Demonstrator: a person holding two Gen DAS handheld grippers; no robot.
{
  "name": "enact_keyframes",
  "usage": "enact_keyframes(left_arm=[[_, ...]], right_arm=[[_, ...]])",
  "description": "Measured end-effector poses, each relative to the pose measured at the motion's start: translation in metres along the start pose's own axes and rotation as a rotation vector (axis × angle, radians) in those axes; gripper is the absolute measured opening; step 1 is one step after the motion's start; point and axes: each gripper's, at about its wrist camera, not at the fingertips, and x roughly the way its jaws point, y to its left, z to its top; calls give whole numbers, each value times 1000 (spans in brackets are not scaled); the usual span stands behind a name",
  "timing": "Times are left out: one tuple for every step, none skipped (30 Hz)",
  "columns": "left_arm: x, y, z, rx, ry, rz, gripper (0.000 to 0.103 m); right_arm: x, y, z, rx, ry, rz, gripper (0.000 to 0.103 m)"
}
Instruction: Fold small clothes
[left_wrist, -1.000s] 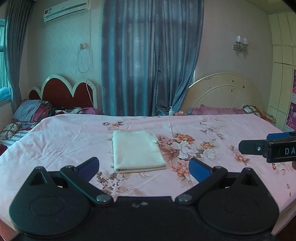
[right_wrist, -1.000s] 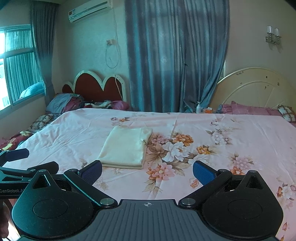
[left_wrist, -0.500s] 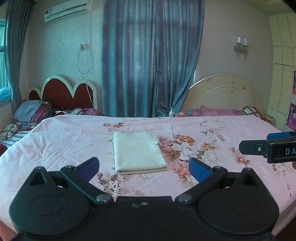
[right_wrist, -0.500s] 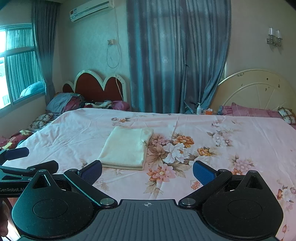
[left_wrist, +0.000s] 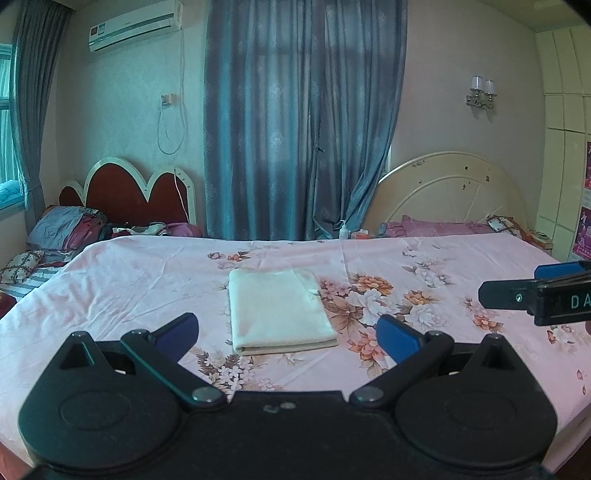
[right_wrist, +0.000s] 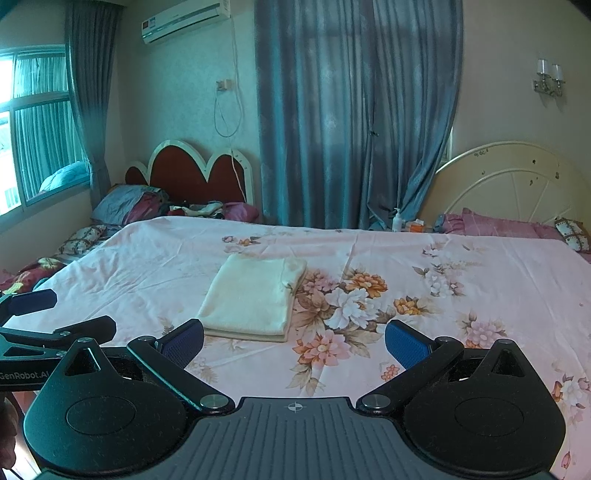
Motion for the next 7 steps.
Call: enact_keyframes(left_arm=[[0, 0, 0, 1, 0, 0, 102], [1, 0, 0, 4, 0, 2, 102], [1, 0, 0, 6, 0, 1, 102], [2, 0, 0, 7, 2, -2, 102], [2, 0, 0, 7, 5, -4, 102], [3, 1, -1, 7, 8, -4, 102], [4, 0, -2, 7, 11, -5, 102]], right_arm=[[0, -1, 1, 1, 0, 1, 103], [1, -2, 1, 1, 0, 2, 103], [1, -2, 1, -1, 0, 2, 103], [1, -1, 1, -1, 0, 1, 103], [1, -2, 1, -1, 1, 3, 103], [2, -2, 2, -1, 3, 5, 103], [3, -3, 2, -4, 6, 8, 103]])
